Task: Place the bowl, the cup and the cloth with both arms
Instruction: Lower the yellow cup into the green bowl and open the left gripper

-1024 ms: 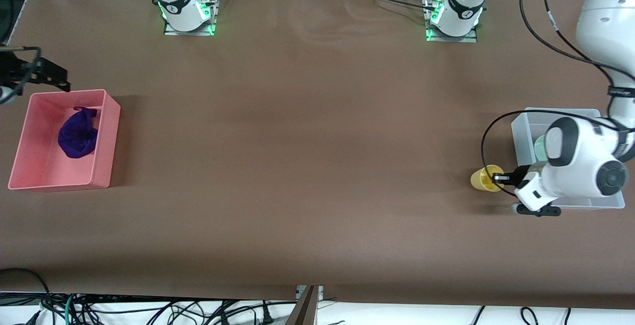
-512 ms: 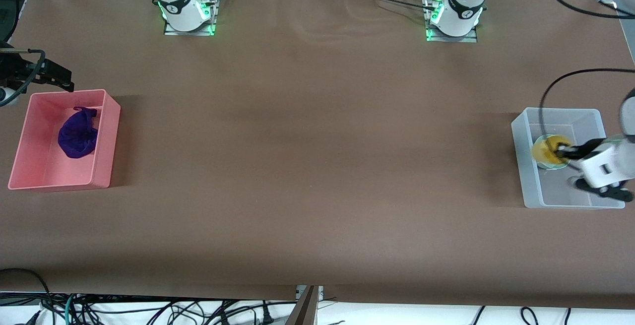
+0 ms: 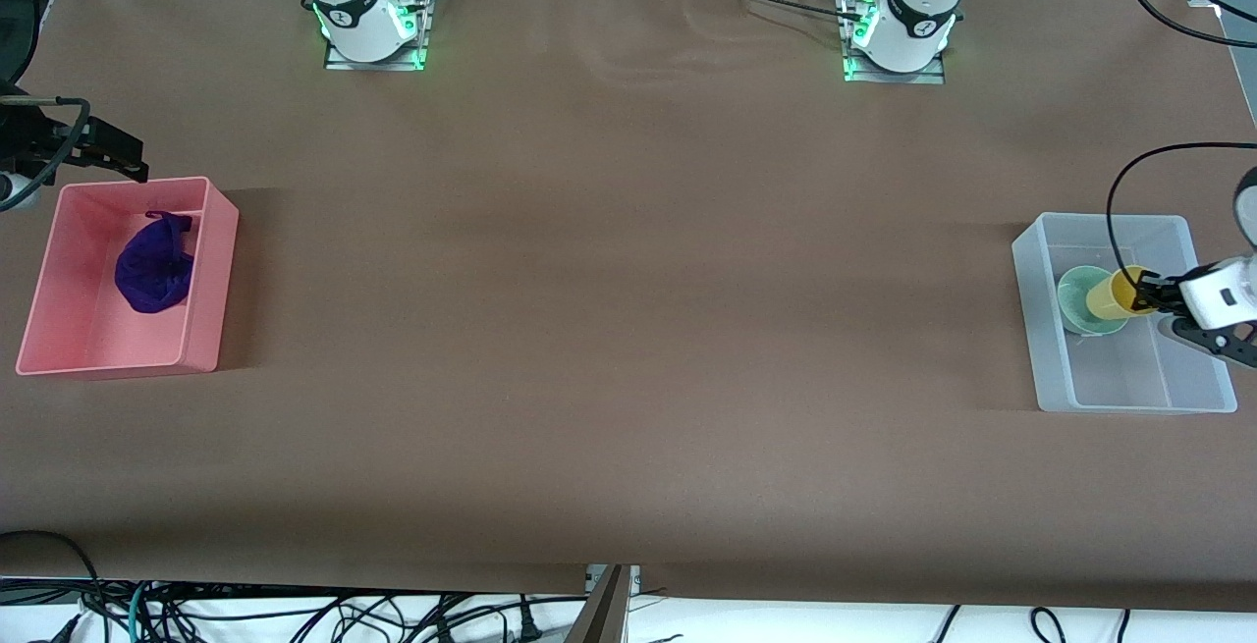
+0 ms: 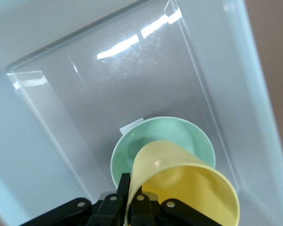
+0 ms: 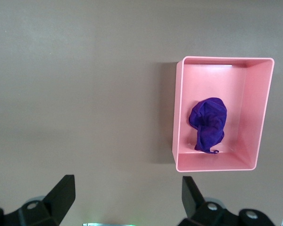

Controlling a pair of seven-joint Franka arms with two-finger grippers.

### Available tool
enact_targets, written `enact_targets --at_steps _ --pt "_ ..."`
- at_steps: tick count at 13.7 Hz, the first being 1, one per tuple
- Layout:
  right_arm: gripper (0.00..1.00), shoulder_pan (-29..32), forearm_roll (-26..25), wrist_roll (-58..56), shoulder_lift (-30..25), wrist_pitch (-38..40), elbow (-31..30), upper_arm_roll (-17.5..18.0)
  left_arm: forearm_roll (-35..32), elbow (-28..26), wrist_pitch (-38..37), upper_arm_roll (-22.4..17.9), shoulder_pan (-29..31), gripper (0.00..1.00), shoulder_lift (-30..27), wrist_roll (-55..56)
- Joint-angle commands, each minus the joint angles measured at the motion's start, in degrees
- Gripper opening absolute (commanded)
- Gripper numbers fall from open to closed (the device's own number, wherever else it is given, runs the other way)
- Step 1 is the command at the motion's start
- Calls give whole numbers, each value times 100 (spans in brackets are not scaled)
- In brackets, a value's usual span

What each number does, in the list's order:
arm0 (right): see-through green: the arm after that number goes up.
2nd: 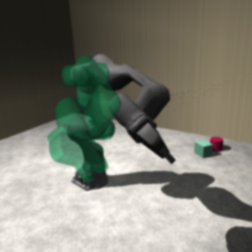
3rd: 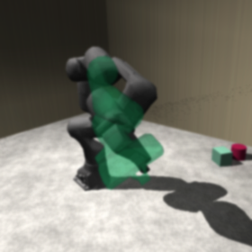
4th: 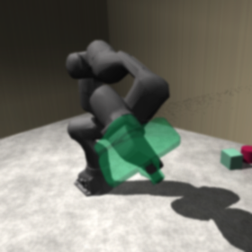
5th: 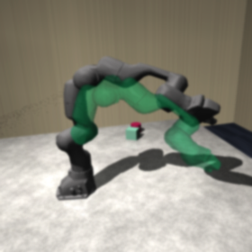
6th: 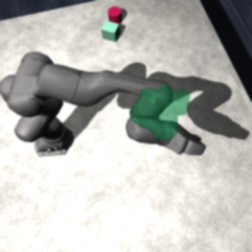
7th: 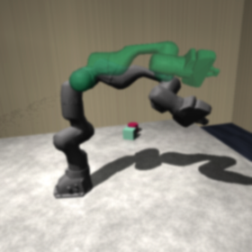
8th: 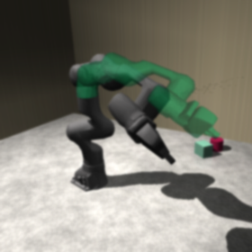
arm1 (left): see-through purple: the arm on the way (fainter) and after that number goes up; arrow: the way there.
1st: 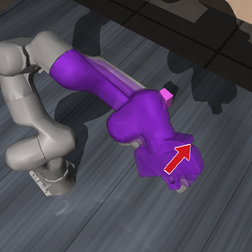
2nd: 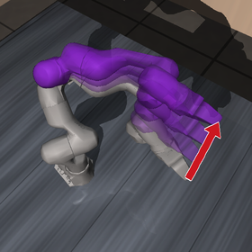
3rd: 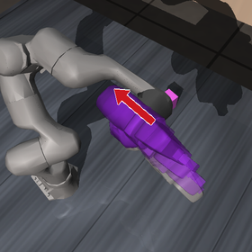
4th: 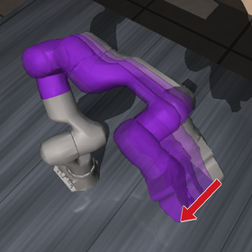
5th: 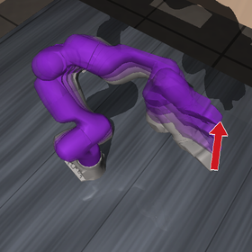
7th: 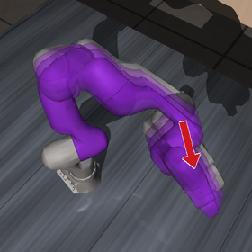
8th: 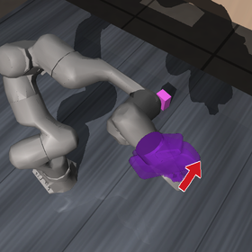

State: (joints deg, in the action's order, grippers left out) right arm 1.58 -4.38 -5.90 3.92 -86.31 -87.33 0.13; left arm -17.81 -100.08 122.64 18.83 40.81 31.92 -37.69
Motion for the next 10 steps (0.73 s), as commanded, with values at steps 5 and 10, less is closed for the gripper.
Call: enact_targets --at_steps 5,10 --pt "100 35 69 18 57 79 137 31 -73 -407 278 77 119 0 -64 -81" --pt "100 35 69 18 65 61 146 31 -38 -302 147 112 138 100 -71 -72"
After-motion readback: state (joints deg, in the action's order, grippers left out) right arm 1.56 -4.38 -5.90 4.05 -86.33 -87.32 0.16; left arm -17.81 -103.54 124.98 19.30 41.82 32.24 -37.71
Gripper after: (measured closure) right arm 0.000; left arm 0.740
